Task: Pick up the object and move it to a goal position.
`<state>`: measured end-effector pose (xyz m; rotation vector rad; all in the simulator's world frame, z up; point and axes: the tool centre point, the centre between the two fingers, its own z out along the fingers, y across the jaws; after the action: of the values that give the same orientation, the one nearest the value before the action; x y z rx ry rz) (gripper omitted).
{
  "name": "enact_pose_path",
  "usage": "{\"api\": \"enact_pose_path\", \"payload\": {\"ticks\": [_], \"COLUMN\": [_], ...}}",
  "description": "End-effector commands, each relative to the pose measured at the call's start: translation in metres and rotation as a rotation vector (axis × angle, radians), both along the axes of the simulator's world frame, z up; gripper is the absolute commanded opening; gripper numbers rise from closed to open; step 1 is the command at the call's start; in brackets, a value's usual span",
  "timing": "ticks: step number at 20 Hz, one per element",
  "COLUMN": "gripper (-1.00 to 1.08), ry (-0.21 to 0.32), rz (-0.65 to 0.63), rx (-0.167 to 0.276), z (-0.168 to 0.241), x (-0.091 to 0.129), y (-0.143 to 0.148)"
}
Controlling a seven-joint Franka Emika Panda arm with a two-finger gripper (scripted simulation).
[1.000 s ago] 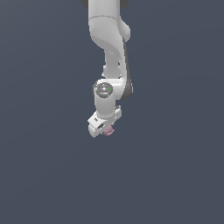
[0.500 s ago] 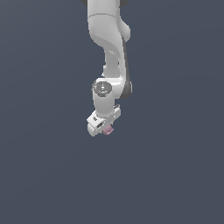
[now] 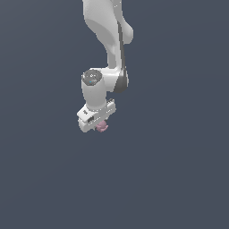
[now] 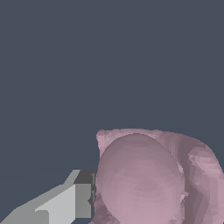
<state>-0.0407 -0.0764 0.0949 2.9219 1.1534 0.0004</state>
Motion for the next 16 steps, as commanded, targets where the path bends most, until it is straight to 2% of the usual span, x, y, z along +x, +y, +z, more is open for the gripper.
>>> {"api": "enact_pose_path", "payload": {"ticks": [1, 10, 16], "gripper": [-1.0, -1.0, -1.0], "ry": [-0.001, -0.001, -0.001], "rz": [0.0, 0.0, 0.0], "rx": [0.0, 0.002, 0.002], "z": [0.021, 0.101, 0.136], "x": [-0.004, -0.02, -0.026], "y": [-0.018, -0.086, -0.117]}}
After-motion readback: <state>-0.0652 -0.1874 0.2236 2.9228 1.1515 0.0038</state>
